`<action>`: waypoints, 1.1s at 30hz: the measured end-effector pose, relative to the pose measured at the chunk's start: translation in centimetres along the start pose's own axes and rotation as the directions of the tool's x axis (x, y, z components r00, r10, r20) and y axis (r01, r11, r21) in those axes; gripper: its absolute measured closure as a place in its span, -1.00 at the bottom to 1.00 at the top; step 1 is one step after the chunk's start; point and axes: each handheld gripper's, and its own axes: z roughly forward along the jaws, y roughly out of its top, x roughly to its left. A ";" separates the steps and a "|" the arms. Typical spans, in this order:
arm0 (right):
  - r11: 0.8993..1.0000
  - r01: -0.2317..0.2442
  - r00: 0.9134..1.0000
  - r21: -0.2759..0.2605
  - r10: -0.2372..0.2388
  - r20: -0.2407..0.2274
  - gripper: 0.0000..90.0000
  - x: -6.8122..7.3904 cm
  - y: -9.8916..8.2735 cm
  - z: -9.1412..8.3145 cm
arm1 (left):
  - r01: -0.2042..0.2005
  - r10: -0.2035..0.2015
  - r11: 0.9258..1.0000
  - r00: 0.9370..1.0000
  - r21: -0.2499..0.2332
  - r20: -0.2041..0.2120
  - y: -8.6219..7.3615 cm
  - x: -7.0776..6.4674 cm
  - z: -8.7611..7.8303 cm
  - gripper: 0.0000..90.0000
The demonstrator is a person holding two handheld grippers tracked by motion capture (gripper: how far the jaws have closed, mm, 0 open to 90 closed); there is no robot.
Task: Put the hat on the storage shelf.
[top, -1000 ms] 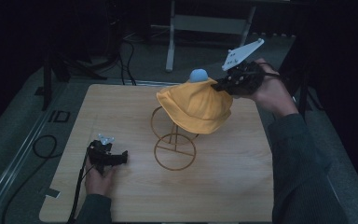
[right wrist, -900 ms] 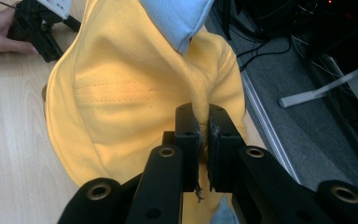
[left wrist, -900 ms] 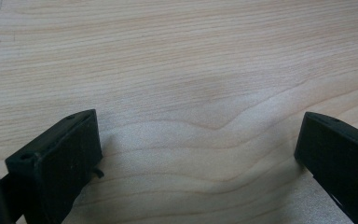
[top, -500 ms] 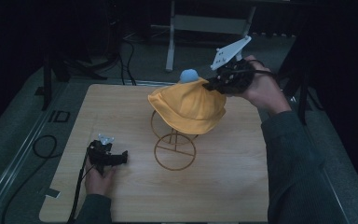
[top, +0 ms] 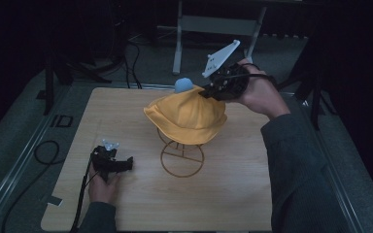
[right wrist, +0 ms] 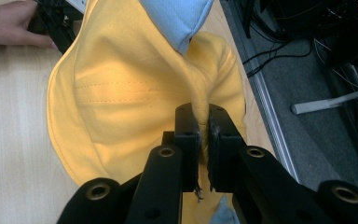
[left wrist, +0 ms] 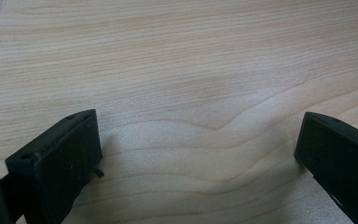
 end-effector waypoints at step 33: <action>0.992 0.067 0.988 0.104 -0.052 -0.146 0.43 2.1 1.5 4.7 | 0.000 0.000 1.000 1.000 0.000 0.000 0.0 0.0 0.0 -0.99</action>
